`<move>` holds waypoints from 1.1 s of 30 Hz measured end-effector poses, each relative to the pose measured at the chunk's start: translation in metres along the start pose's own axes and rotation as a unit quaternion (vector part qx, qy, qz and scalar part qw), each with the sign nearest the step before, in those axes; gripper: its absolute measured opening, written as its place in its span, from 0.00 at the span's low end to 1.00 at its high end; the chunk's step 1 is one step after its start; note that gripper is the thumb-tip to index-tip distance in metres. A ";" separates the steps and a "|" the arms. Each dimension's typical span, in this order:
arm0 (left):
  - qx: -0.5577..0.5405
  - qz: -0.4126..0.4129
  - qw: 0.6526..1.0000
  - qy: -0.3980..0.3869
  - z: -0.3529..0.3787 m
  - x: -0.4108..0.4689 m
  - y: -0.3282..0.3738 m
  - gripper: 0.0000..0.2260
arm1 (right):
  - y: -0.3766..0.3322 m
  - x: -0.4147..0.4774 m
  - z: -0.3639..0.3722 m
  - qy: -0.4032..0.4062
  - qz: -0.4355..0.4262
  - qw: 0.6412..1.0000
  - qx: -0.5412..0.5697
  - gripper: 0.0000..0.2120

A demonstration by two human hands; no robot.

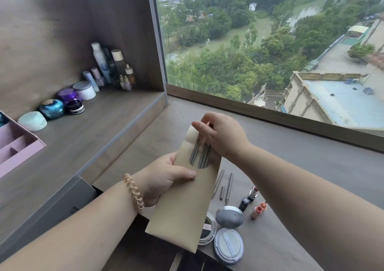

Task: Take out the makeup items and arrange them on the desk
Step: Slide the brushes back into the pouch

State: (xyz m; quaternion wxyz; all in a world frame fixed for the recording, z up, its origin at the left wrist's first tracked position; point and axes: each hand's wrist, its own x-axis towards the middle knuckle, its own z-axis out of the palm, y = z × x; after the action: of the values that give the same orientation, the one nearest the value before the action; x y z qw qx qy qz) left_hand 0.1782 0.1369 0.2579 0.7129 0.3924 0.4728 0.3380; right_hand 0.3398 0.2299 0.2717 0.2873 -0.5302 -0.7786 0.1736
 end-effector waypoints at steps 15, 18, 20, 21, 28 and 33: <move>0.026 -0.049 0.989 0.138 -0.066 0.035 -0.025 0.09 | 0.063 -0.040 0.004 0.110 0.178 0.966 0.152 0.12; 0.063 -0.080 0.980 0.173 -0.083 0.044 -0.038 0.09 | 0.067 -0.046 0.006 0.127 0.181 0.964 0.146 0.09; 0.074 -0.101 0.975 0.181 -0.087 0.049 -0.050 0.08 | 0.070 -0.050 0.008 0.135 0.179 0.964 0.147 0.06; 0.073 -0.111 0.974 0.183 -0.088 0.051 -0.056 0.08 | 0.071 -0.051 0.009 0.137 0.179 0.963 0.145 0.04; 0.107 -0.086 0.973 0.185 -0.083 0.063 -0.068 0.10 | 0.081 -0.063 0.016 0.147 0.190 0.962 0.127 0.02; 0.193 -0.019 0.967 0.164 -0.078 0.076 -0.029 0.09 | 0.091 -0.073 0.012 0.148 0.214 0.958 0.117 0.03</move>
State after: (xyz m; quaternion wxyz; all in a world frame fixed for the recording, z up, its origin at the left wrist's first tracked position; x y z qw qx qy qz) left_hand 0.1332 0.2068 0.1822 0.5428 0.4525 0.6470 0.2864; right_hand 0.4182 0.1971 0.1910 0.4157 -0.6665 -0.5700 0.2409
